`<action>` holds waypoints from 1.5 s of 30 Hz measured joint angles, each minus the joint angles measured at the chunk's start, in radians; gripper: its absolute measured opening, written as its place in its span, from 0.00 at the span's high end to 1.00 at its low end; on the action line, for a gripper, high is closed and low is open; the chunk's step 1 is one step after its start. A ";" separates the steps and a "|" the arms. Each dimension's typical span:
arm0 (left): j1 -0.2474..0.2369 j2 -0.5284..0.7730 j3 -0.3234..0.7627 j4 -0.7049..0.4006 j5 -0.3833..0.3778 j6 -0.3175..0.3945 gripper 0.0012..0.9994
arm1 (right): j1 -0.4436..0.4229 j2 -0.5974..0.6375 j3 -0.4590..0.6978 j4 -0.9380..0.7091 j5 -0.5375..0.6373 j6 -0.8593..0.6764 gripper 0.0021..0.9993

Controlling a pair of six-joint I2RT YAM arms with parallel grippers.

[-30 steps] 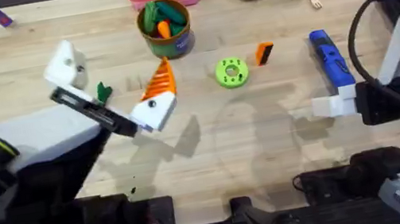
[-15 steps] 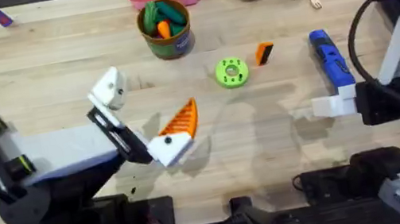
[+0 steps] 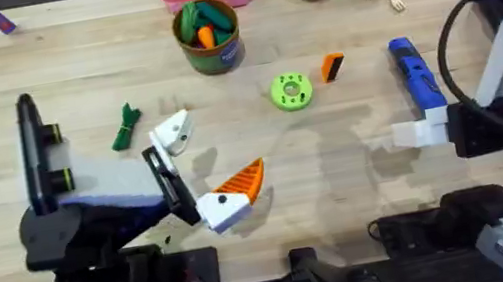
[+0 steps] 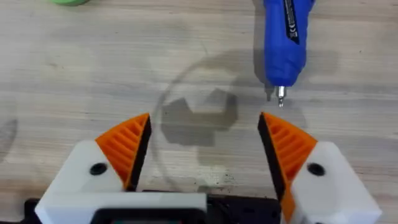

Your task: Pick up the gripper from the table and insert it into the empty holder that is missing its gripper. Then pick up a screw, insert it into the mounting hole, and use the screwdriver to tighten it. Finally, clean up the table by picking up the vegetable and placing it into the bucket.

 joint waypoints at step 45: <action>0.046 0.000 0.001 -0.123 0.026 0.333 0.01 | 0.000 0.000 0.000 0.000 0.000 0.000 0.01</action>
